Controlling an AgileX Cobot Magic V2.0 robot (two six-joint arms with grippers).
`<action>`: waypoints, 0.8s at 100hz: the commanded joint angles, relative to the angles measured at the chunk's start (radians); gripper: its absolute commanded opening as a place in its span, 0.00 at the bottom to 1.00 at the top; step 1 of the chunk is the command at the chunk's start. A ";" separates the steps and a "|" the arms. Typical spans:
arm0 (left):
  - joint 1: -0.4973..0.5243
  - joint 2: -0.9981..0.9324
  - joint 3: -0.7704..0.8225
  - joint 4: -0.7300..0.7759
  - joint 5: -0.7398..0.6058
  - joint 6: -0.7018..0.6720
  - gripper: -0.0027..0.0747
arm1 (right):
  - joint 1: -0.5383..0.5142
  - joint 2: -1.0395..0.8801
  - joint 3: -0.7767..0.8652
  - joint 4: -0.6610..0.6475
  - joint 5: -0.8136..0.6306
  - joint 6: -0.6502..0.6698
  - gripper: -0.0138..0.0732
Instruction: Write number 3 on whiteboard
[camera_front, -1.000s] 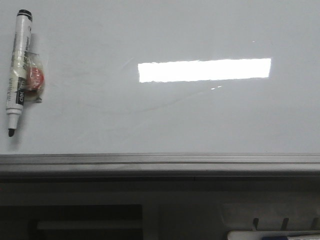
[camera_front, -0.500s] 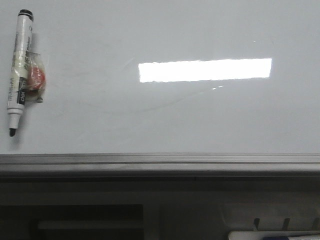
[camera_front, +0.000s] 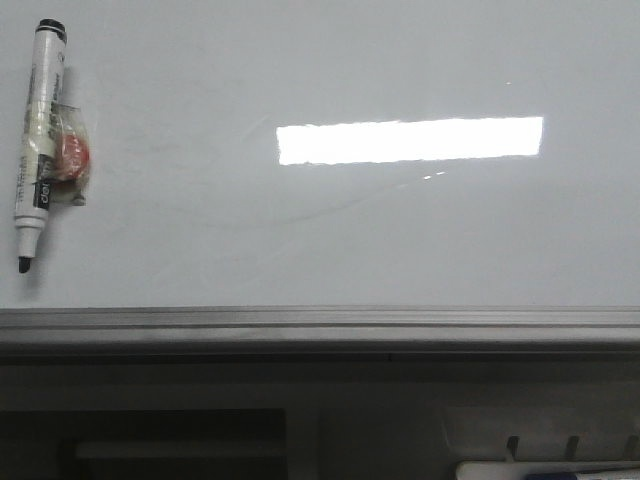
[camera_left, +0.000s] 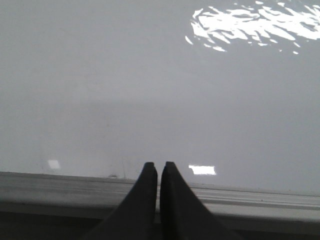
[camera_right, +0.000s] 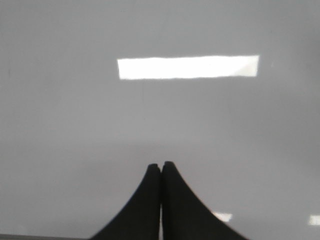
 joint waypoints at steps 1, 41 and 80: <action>-0.009 -0.024 0.010 0.011 -0.097 -0.007 0.01 | -0.007 -0.015 0.032 0.026 -0.093 -0.004 0.09; -0.004 -0.024 0.008 -0.037 -0.288 -0.013 0.01 | -0.007 0.059 0.011 0.097 0.008 -0.004 0.09; 0.003 0.090 -0.175 -0.136 -0.092 -0.015 0.01 | -0.007 0.353 -0.164 0.160 0.169 -0.004 0.09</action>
